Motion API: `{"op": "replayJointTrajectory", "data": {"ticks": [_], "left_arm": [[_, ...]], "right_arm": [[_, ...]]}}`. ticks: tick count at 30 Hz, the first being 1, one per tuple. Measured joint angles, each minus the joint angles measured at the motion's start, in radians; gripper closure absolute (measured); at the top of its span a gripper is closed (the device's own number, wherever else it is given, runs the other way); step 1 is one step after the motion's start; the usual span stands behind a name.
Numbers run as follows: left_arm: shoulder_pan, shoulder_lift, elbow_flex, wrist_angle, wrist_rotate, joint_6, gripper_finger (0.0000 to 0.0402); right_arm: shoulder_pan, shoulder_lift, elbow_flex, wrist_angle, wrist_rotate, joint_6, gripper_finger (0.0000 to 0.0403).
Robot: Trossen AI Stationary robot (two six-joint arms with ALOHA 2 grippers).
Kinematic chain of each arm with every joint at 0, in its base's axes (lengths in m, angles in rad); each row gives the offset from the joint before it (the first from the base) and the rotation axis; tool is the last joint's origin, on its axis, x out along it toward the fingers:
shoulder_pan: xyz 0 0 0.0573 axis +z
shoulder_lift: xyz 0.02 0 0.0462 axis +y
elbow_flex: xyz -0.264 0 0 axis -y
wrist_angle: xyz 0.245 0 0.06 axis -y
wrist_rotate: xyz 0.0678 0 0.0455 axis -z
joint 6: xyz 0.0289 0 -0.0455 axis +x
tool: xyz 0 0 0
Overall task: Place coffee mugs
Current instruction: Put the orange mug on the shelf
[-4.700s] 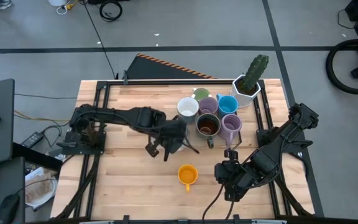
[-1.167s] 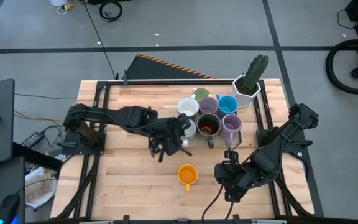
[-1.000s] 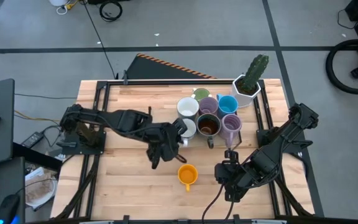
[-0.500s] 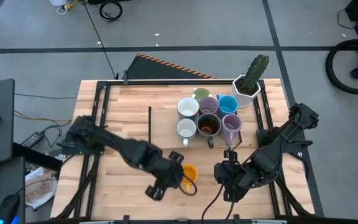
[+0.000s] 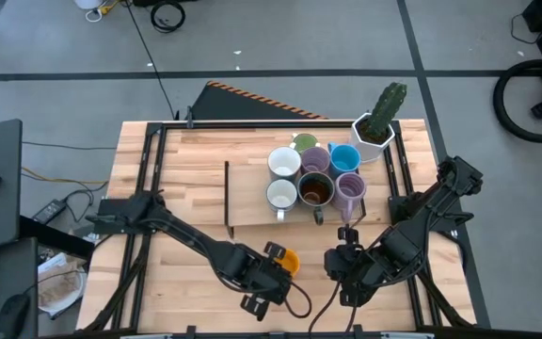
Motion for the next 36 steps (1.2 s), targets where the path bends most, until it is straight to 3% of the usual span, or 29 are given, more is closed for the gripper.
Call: {"op": "replayJointTrajectory", "data": {"ticks": [10,19,22,28,32,36], "left_arm": [[0.000,0.069,0.000,0.014,-0.016,0.008,0.0252],[0.005,0.058,0.000,-0.005,-0.013,0.134,0.0275],[-0.013,0.058,0.000,0.005,-0.015,0.238,0.0278],[-0.063,0.057,0.000,0.158,-0.020,0.442,0.0279],[-0.057,0.059,0.000,0.288,-0.014,0.438,0.0279],[-0.034,0.088,0.002,0.337,0.012,0.338,0.0279]], "right_arm": [[0.002,0.000,0.000,0.003,0.003,0.001,0.0352],[0.002,0.000,0.000,0.010,0.002,0.008,0.0352],[0.002,0.000,0.000,0.010,0.002,0.008,0.0352],[0.002,0.000,0.000,0.010,0.002,0.001,0.0352],[0.002,0.000,0.000,0.010,0.002,-0.002,0.0352],[0.002,0.000,0.000,0.009,0.002,-0.003,0.0352]]}}
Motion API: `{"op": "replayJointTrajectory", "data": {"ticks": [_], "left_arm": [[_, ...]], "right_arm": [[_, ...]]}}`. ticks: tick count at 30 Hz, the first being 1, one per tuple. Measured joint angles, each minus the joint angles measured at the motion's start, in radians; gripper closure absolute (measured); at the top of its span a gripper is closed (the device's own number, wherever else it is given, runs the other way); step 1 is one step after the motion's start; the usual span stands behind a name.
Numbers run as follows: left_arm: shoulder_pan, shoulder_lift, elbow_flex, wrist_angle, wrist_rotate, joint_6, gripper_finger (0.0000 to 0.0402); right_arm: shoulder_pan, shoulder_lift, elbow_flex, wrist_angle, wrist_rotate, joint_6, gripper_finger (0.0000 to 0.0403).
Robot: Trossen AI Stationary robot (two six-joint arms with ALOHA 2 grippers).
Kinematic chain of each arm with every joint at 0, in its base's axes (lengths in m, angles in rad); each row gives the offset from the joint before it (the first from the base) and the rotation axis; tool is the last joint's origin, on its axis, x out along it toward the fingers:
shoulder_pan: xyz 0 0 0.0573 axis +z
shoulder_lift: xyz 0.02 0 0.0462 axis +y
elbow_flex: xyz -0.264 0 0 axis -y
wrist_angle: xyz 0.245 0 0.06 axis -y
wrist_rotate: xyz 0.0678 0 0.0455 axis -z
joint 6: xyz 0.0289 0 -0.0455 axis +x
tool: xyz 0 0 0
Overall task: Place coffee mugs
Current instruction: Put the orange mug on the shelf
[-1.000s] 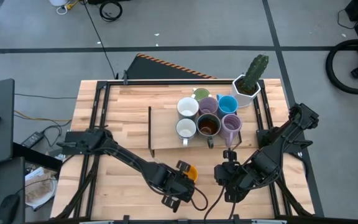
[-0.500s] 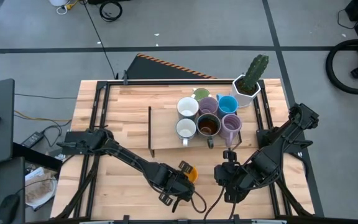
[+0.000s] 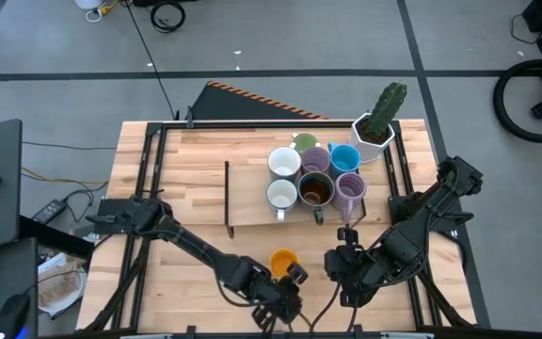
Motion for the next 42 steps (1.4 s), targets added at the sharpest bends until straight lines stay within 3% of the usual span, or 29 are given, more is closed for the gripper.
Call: {"op": "replayJointTrajectory", "data": {"ticks": [16,28,36,42], "left_arm": [[0.007,0.027,-0.001,-0.151,0.000,-0.134,0.0279],[-0.020,0.016,-0.001,-0.444,-0.093,-0.171,0.0279],[-0.018,0.015,-0.001,-0.772,-0.104,-0.367,0.0279],[-0.002,0.004,-0.002,-0.749,-0.074,-0.498,0.0279]], "right_arm": [[0.000,0.000,0.000,0.016,0.002,-0.019,0.0352],[0.000,0.000,0.000,0.030,-0.001,-0.018,0.0352],[0.000,0.000,0.000,0.036,-0.007,-0.016,0.0352],[0.000,0.000,0.000,0.036,-0.007,-0.016,0.0352]]}}
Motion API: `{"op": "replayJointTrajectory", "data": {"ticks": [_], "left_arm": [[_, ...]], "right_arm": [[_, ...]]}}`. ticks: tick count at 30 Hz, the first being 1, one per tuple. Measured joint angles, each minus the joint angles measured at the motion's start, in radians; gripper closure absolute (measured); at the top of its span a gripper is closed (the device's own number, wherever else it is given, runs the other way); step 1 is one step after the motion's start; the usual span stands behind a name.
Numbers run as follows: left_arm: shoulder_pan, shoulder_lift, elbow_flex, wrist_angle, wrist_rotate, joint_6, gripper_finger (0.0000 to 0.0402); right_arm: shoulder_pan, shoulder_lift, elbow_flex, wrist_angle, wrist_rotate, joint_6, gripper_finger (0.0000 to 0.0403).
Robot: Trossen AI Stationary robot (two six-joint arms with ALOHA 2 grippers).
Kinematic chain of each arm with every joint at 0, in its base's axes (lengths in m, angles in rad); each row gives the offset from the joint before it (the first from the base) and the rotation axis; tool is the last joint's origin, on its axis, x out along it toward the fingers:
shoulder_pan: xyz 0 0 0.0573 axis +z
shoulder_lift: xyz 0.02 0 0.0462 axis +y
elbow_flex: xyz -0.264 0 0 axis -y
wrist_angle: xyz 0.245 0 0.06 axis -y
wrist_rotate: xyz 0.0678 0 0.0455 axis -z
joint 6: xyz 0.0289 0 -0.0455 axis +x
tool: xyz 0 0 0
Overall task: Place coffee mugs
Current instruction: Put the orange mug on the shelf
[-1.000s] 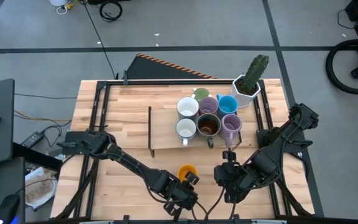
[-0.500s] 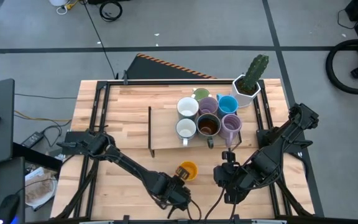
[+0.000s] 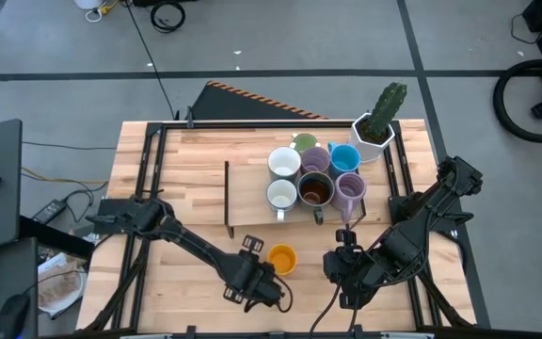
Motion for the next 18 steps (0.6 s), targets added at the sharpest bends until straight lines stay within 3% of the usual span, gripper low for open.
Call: {"op": "replayJointTrajectory", "data": {"ticks": [5,11,18], "left_arm": [[-0.002,-0.018,0.015,0.035,0.038,-0.056,0.0279],[0.007,-0.032,0.151,0.022,0.013,-0.136,0.0279],[0.005,-0.032,0.164,0.218,-0.003,-0.061,0.0279]], "right_arm": [[0.000,0.000,0.000,0.000,0.000,0.000,0.0352],[0.000,0.000,0.000,0.004,-0.002,0.000,0.0352],[0.000,0.000,0.000,0.008,-0.003,-0.006,0.0352]]}}
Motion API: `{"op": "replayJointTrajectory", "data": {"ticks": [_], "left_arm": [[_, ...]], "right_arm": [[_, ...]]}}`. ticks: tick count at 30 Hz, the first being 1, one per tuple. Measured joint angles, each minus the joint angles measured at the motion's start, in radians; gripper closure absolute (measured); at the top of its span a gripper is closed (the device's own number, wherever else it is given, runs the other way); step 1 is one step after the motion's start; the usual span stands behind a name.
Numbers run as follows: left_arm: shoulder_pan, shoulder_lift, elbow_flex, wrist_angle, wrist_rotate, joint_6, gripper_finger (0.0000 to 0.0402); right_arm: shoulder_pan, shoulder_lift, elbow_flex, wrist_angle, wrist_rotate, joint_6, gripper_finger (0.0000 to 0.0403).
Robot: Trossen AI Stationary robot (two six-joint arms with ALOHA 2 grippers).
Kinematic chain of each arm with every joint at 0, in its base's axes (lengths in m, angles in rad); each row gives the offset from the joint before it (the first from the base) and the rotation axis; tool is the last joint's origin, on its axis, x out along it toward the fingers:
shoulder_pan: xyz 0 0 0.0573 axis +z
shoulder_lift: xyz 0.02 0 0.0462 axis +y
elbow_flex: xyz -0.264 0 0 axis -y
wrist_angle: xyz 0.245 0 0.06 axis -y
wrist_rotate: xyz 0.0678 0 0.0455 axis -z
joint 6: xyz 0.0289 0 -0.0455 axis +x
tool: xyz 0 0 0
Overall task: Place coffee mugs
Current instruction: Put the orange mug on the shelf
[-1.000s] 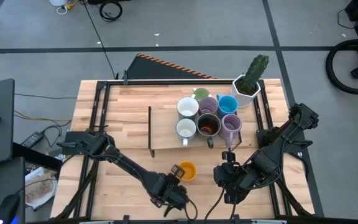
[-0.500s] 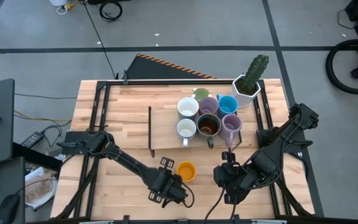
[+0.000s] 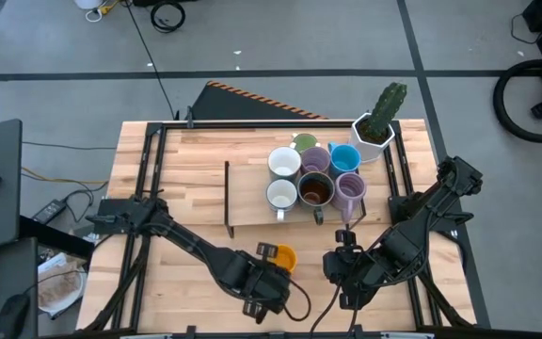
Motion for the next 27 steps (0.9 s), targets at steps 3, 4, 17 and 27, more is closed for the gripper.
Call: {"op": "replayJointTrajectory", "data": {"ticks": [3,4,17,27], "left_arm": [[0.002,0.004,-0.028,0.107,-0.040,0.058,0.0279],[0.003,0.004,-0.038,0.147,-0.049,0.067,0.0279],[0.052,0.005,-0.205,0.339,-0.069,0.087,0.0279],[0.072,0.006,-0.261,0.325,-0.014,0.141,0.0291]], "right_arm": [[0.000,0.000,0.000,0.000,0.000,-0.002,0.0352],[0.000,0.000,0.000,0.000,0.000,-0.002,0.0352],[0.014,0.000,0.000,-0.002,-0.001,-0.001,0.0352],[0.014,0.000,0.000,-0.002,-0.001,-0.018,0.0352]]}}
